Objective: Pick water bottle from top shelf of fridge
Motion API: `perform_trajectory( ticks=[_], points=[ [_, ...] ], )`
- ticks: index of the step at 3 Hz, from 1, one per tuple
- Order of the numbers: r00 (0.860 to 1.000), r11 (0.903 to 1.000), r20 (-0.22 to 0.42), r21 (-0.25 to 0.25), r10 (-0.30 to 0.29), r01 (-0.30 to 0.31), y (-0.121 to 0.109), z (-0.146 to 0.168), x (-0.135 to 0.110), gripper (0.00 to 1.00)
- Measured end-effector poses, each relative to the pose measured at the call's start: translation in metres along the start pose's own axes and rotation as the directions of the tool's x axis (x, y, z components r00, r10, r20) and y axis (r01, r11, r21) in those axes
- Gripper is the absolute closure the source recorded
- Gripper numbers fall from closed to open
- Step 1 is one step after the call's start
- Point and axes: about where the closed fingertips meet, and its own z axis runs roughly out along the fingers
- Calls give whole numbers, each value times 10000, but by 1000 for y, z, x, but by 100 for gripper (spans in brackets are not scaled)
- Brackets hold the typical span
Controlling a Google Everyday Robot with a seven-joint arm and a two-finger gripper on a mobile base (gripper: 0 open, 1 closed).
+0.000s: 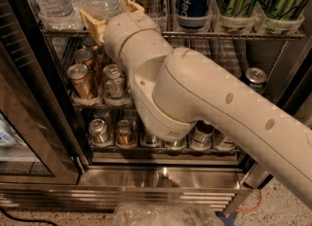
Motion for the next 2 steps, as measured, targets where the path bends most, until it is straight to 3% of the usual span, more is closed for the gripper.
perform_trajectory(
  ticks=[2],
  points=[
    [9998, 9996, 151, 225, 138, -141, -10, 12, -4, 13]
  ],
)
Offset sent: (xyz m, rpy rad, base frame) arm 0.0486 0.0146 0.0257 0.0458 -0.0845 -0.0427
